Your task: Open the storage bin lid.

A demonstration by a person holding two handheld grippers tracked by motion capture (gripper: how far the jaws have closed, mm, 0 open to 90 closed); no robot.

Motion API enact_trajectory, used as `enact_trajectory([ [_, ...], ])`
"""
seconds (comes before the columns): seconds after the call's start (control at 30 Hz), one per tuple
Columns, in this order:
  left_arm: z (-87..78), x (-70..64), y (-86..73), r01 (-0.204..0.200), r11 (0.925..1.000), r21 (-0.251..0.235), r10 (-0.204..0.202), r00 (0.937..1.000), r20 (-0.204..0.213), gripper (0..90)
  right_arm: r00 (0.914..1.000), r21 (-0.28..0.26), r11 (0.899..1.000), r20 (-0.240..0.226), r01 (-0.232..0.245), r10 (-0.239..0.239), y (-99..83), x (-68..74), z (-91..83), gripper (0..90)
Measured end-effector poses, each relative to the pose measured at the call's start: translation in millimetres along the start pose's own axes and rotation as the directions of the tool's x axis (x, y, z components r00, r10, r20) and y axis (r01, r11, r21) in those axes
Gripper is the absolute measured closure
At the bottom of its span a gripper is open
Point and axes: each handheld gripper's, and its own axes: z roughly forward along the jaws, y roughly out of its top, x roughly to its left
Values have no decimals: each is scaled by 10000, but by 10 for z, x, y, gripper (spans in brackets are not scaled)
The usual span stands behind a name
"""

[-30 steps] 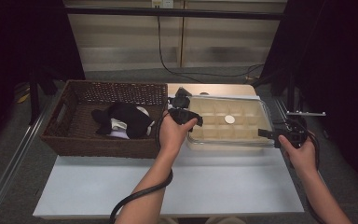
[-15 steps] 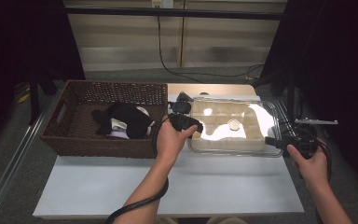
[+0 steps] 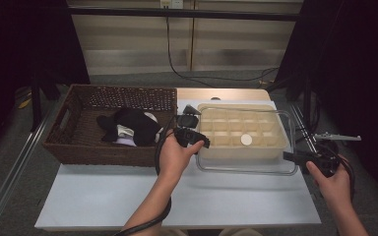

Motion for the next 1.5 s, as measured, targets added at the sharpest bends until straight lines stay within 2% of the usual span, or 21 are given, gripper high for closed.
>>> enact_trajectory([
  [0.33,-7,-80,-176,-188,9998,29,187,9996,227,587,9993,-242,9991,-165,-342,338,-210,-17,-106,488],
  [0.47,51,-101,-316,-345,9993,157,342,9992,185,587,9982,-309,9982,-319,-518,508,-325,-10,-149,488],
  [0.7,128,-106,-461,-379,9986,369,372,9991,203,586,9982,-294,9983,-358,-493,483,-460,4,-167,488],
  [0.8,126,-100,-503,-407,9983,410,397,9989,238,586,9988,-235,9989,-290,-404,397,-490,15,-173,492],
  [0.9,126,-85,-549,-458,9980,438,451,9988,169,586,9984,-267,9988,-405,-417,406,-522,25,-180,509],
  [1.1,102,-82,-643,-457,9981,407,445,9985,305,586,9978,-229,9991,-573,-359,345,-591,49,-192,513],
  [1.17,97,-85,-696,-611,9971,465,596,9977,336,586,9977,-186,9992,-598,-340,329,-624,59,-203,512],
  [1.5,114,-114,-818,-753,9957,543,730,9964,424,585,9980,-12,9994,-540,-342,340,-781,71,-207,511],
])
